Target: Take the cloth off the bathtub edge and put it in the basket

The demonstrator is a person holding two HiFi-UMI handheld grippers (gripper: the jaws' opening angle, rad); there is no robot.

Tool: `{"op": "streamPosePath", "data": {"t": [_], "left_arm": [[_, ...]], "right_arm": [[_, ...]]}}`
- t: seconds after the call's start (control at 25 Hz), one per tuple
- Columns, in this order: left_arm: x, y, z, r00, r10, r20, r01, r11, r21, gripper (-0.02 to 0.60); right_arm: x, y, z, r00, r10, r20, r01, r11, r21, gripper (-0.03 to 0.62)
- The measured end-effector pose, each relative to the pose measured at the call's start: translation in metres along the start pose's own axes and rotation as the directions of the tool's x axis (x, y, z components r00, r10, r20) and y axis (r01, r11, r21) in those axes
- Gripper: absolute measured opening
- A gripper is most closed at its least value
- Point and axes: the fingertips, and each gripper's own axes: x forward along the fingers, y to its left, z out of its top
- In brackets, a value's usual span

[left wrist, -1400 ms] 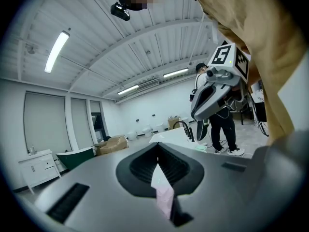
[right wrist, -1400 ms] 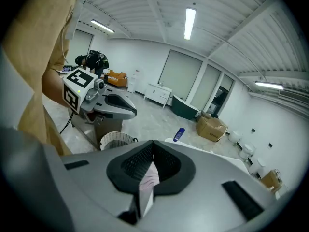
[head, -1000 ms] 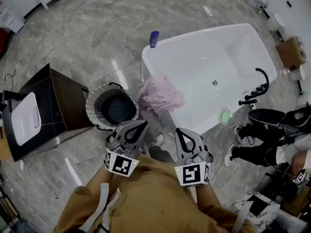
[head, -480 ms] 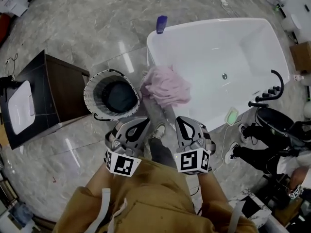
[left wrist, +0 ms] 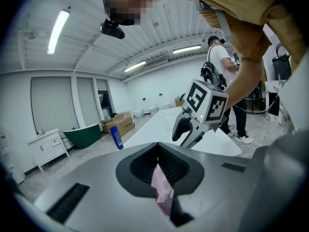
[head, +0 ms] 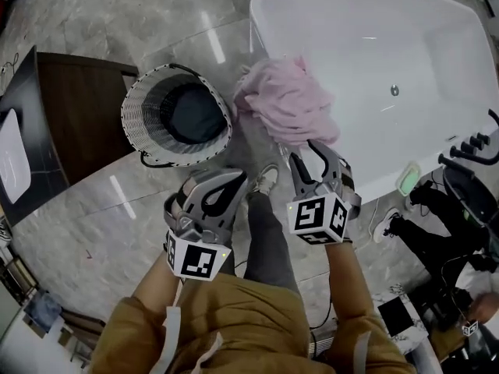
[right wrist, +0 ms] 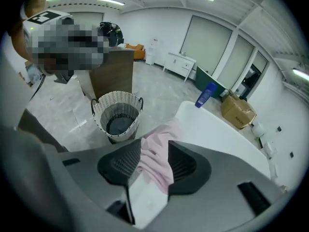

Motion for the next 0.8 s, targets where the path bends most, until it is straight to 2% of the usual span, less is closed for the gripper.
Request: {"op": "streamPosePath", "data": {"t": [0.24,0.44,0.8], "left_arm": [[0.016,-0.006,-0.031,1.000,-0.023,-0.015,0.023,0.999,-0.023,0.006],[0.022,-0.006,-0.048,0.999,-0.034,-0.038,0.033,0.999,-0.034,0.006],[0.041,-0.009,-0.066,0.999,-0.028,-0.044,0.025,0.998,-0.053,0.006]], "right_arm": [[0.061,-0.016,-0.019,0.999,0.001,-0.035,0.000,1.000,0.014,0.203],[0.093,-0.013,-0.030,0.997,0.041,-0.065,-0.039,0.999,0.029,0.284],[0.135,-0.008,-0.050,0.992,0.063,-0.112,-0.068,0.997,-0.042,0.365]]}}
